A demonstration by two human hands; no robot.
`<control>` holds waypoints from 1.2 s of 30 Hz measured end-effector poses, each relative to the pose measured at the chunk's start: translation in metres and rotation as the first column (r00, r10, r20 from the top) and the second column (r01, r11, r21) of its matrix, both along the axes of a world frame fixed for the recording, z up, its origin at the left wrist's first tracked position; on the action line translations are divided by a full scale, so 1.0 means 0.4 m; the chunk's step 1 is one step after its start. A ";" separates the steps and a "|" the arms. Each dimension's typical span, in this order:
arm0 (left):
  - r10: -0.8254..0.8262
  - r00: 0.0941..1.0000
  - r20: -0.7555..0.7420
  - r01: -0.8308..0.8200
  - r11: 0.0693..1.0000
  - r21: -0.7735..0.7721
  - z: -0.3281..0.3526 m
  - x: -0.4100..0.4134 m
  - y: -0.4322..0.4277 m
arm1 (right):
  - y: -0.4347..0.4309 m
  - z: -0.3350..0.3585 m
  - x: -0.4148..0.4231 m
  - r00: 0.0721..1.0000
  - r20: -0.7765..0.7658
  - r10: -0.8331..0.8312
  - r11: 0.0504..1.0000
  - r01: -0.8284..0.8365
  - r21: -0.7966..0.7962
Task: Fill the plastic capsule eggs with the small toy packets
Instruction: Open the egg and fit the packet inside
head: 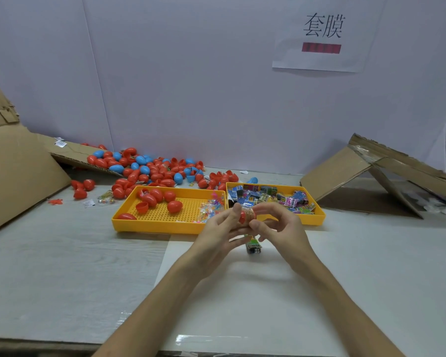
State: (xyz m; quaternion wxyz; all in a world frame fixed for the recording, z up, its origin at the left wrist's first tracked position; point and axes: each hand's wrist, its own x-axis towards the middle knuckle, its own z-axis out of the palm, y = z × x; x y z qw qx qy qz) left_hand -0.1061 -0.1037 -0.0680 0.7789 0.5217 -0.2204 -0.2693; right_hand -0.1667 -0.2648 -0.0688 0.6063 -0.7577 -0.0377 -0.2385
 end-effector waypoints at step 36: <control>0.127 0.973 0.195 -0.139 0.989 0.049 -0.001 -0.002 -0.004 | -0.020 0.012 -0.008 0.990 -0.100 0.095 0.991 -0.084 0.107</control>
